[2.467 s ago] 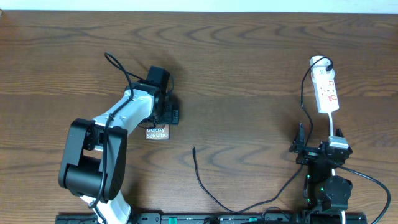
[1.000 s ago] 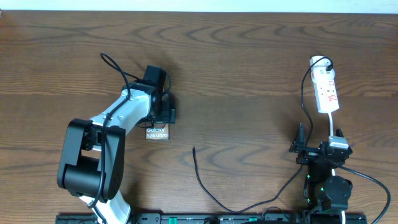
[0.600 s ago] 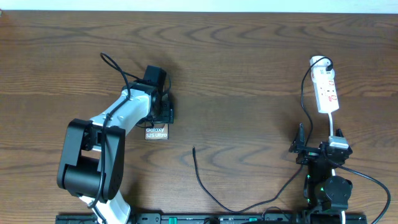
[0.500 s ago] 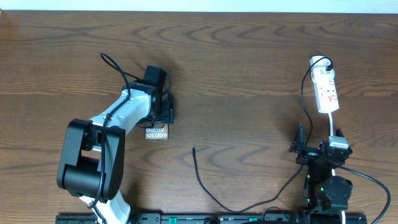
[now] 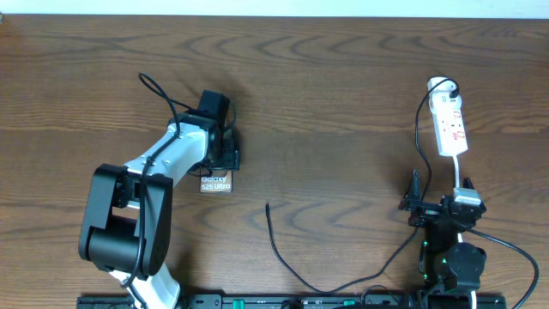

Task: Plug charger to phone and switch on socket
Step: 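Close the left gripper on the phone's top edge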

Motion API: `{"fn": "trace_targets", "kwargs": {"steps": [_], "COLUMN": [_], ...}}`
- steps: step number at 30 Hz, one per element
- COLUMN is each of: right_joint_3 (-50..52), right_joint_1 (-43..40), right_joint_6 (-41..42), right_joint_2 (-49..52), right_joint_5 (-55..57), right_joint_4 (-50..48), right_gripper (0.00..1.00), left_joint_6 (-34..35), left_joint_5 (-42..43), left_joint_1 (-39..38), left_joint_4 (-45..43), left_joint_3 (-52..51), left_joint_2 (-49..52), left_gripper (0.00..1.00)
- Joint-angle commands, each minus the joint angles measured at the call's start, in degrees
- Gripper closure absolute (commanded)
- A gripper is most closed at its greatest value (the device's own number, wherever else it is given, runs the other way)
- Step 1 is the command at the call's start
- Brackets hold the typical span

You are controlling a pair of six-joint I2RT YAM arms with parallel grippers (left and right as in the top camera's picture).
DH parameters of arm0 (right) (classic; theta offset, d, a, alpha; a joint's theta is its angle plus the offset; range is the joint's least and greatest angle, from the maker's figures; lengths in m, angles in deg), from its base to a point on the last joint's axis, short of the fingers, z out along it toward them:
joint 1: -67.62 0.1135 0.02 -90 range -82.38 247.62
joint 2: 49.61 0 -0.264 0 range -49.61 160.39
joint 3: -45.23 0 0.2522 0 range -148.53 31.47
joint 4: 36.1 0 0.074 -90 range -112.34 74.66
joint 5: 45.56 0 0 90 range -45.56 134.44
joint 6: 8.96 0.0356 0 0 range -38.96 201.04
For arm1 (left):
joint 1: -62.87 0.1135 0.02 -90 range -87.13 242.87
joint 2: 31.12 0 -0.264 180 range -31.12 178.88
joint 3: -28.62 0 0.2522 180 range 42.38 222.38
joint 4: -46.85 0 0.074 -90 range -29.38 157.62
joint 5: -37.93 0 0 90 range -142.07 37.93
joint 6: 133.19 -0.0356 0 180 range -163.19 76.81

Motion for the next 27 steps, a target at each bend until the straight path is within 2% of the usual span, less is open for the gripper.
{"fn": "trace_targets", "kwargs": {"steps": [1,4,5,27], "right_joint_3": [0.1,0.1,0.1,0.1], "right_joint_1": [0.3,0.3,0.3,0.3], "right_joint_6": [0.7,0.7,0.7,0.7], "right_joint_2": [-0.3,-0.3,-0.3,-0.3], "right_joint_5": [0.7,0.7,0.7,0.7], "right_joint_4": [0.2,0.2,0.2,0.2], "right_gripper": [0.01,0.01,0.01,0.01], "left_joint_6": [0.5,0.5,0.5,-0.6], "left_joint_5": [-0.5,-0.5,-0.5,-0.5], "left_joint_1": [0.2,0.2,0.2,0.2], "left_joint_4": [0.2,0.0,0.0,2.9], "left_joint_3": [-2.0,-2.0,-2.0,2.6], "left_joint_2": [0.9,0.9,0.9,-4.1], "left_gripper": [0.65,0.89,0.92,0.93]}}
